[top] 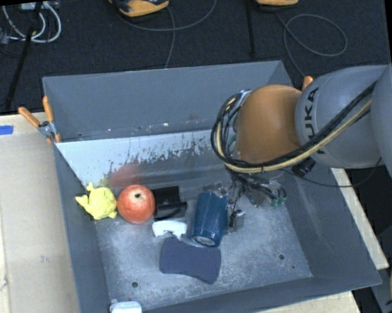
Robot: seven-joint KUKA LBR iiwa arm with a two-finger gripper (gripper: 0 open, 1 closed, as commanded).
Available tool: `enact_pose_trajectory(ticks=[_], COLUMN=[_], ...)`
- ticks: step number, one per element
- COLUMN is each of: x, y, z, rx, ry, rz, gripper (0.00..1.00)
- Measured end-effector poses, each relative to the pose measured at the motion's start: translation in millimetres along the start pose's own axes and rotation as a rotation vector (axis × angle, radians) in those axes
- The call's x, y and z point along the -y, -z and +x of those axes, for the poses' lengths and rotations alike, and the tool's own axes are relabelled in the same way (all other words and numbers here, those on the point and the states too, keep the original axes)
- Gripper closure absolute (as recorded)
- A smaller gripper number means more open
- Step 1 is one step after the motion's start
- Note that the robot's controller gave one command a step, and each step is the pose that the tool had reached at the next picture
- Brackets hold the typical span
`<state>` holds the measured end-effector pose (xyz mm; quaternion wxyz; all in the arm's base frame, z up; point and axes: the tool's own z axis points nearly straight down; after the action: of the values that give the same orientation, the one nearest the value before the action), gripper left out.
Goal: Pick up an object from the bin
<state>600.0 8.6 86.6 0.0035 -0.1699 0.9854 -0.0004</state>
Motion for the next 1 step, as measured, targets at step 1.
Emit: enact_pose_trajectory(ticks=[1], x=[0.0], y=[0.0], z=[0.0], rx=[0.000], ry=[-0.001], rz=[0.000], gripper=[1.00])
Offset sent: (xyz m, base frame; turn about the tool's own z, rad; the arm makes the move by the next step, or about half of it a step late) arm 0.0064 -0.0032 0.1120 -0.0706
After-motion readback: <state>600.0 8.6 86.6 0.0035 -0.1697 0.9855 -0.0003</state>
